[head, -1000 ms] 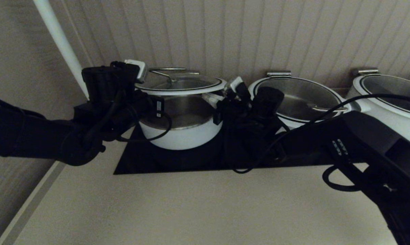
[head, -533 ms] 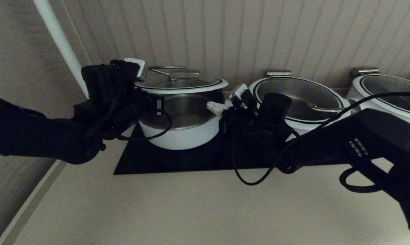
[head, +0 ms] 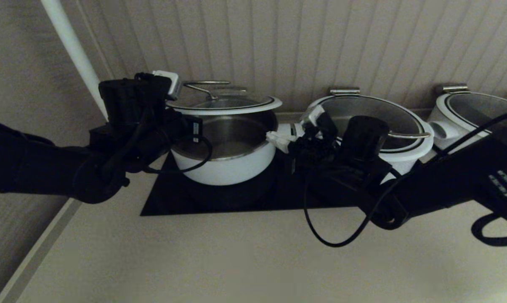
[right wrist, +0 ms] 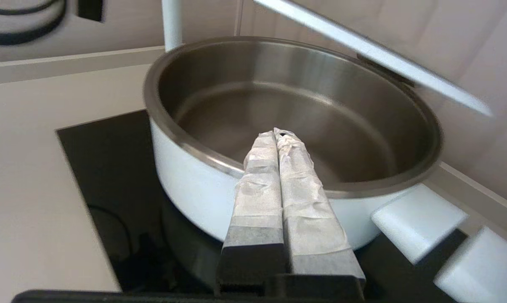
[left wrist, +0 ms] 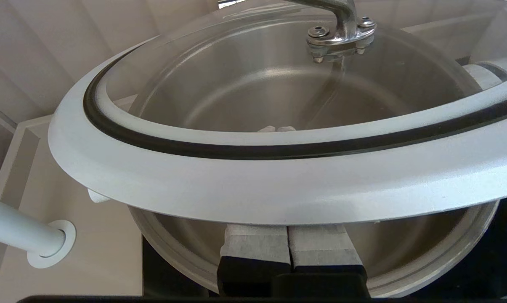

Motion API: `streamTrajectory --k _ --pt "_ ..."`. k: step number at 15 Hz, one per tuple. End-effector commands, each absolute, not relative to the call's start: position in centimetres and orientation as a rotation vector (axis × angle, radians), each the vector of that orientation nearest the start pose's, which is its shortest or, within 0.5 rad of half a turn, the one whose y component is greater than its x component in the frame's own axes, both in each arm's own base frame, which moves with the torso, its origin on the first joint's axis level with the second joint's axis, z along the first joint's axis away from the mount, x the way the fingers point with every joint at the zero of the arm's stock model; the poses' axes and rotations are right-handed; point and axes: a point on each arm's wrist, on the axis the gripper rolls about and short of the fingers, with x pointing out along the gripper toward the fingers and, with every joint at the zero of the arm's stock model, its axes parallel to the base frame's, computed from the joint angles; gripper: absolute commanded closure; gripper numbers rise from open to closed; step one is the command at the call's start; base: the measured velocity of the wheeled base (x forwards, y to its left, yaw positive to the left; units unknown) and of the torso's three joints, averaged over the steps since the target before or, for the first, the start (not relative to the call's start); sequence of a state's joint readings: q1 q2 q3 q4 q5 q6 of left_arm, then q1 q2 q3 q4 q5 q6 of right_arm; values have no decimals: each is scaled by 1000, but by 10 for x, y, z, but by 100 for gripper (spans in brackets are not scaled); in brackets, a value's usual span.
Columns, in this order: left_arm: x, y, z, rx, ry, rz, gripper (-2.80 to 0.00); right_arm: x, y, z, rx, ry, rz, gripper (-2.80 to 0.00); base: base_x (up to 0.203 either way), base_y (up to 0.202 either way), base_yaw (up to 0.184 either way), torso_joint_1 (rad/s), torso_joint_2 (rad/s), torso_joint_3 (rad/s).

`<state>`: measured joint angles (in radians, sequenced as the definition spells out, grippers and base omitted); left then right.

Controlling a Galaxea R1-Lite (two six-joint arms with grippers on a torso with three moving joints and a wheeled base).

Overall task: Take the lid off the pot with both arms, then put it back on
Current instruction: Open the pot lid completely

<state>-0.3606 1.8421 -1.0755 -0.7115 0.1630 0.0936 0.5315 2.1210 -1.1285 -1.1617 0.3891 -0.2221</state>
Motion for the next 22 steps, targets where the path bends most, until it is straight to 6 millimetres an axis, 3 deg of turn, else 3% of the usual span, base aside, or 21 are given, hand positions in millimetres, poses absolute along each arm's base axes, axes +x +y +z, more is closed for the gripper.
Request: streamTrajectory --k 1,4,12,16,22 --pt "337 -123 220 104 32 -198 0 335 206 185 -194 -296 891 0 0 0 0 0 0 0" --pt "337 -123 220 105 33 -198 0 314 183 189 -203 -262 868 0 0 0 0 0 0 0" --pt "336 -122 221 104 29 -172 0 264 78 179 -283 -140 630 0 0 0 0 0 0 0" --pt "334 -121 225 100 20 -170 0 240 55 164 -303 -76 573 0 0 0 0 0 0 0" --pt "332 -121 227 99 16 -170 0 186 20 139 -294 50 440 0 0 0 0 0 0 0"
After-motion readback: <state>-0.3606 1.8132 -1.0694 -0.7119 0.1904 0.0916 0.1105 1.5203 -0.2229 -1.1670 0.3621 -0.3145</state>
